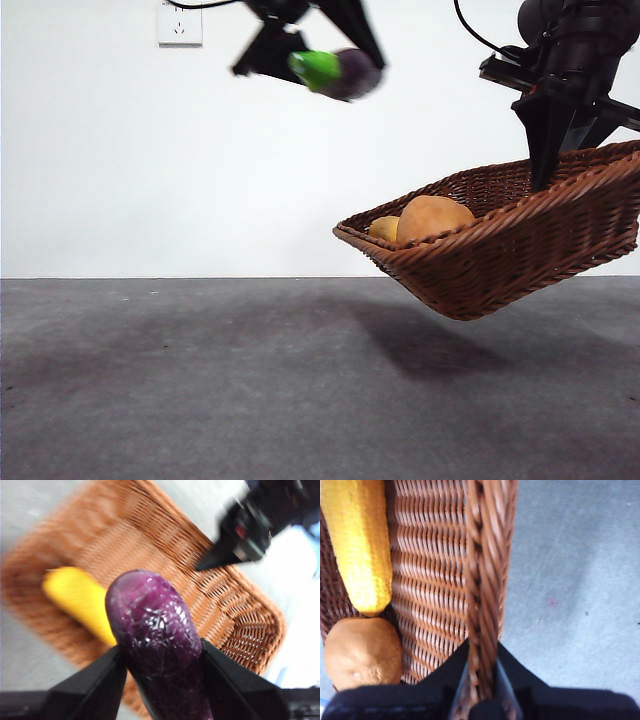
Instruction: Help me put the vegetables on the table into the basket
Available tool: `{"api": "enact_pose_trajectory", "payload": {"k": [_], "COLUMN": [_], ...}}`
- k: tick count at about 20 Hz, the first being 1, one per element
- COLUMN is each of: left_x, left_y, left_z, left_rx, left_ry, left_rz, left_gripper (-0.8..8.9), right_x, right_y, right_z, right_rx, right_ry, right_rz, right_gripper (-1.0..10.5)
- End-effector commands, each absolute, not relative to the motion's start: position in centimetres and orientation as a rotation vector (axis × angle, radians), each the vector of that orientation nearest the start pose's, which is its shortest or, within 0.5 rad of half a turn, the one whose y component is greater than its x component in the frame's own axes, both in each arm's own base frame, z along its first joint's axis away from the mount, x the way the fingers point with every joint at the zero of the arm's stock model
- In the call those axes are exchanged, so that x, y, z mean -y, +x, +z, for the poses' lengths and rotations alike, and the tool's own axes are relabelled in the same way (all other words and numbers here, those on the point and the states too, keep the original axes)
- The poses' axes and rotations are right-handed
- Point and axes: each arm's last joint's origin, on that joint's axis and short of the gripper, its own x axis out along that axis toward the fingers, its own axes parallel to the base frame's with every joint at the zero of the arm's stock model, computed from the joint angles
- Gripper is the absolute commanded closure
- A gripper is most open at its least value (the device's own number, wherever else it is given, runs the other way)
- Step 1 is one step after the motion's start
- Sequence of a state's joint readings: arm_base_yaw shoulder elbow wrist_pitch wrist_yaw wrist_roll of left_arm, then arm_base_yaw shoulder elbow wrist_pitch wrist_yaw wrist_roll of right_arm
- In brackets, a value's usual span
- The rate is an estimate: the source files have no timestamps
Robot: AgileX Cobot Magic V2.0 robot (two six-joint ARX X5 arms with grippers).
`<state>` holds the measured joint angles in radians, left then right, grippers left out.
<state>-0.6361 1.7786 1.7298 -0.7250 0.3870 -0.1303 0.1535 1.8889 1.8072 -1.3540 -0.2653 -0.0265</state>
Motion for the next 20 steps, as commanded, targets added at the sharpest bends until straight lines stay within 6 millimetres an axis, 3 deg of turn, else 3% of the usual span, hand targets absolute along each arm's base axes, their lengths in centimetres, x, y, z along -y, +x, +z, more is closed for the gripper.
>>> {"api": "enact_pose_trajectory", "payload": {"k": [1, 3, 4, 7, 8, 12, 14, 16, 17, 20], "left_x": [26.6, 27.7, 27.9, 27.8, 27.8, 27.4, 26.0, 23.8, 22.6, 18.4], "left_y": [30.1, 30.0, 30.3, 30.9, 31.0, 31.5, 31.4, 30.4, 29.1, 23.5], "left_z": [32.9, 32.3, 32.1, 32.4, 32.5, 32.9, 33.6, 35.5, 36.9, 40.9], "left_rx": [-0.870, -0.888, -0.905, -0.906, -0.912, -0.895, -0.905, -0.873, -0.849, -0.826], "left_ry": [0.029, -0.022, -0.078, -0.199, -0.241, -0.275, -0.267, -0.183, -0.113, 0.103], "left_rz": [-0.950, -0.900, -0.846, -0.807, -0.826, -0.842, -0.839, -0.835, -0.835, -0.793], "left_gripper": [8.16, 8.11, 7.59, 2.89, 2.63, 2.65, 2.81, 5.70, 8.14, 8.19], "right_x": [-6.9, -7.1, -7.2, -7.8, -7.9, -8.2, -8.2, -8.0, -7.7, -6.8], "right_y": [35.5, 35.4, 35.4, 35.2, 35.2, 35.2, 35.2, 35.5, 35.7, 36.3], "right_z": [30.4, 30.4, 30.5, 30.5, 30.5, 30.5, 30.5, 30.6, 30.6, 30.5], "right_rx": [-1.444, -1.443, -1.441, -1.434, -1.433, -1.434, -1.430, -1.407, -1.391, -1.346], "right_ry": [0.063, 0.094, 0.118, 0.140, 0.138, 0.132, 0.131, 0.130, 0.128, 0.078], "right_rz": [0.399, 0.441, 0.477, 0.552, 0.554, 0.566, 0.566, 0.558, 0.546, 0.467], "right_gripper": [9.6, 9.6, 9.6, 9.6, 9.6, 9.6, 9.6, 9.6, 9.6, 9.6]}}
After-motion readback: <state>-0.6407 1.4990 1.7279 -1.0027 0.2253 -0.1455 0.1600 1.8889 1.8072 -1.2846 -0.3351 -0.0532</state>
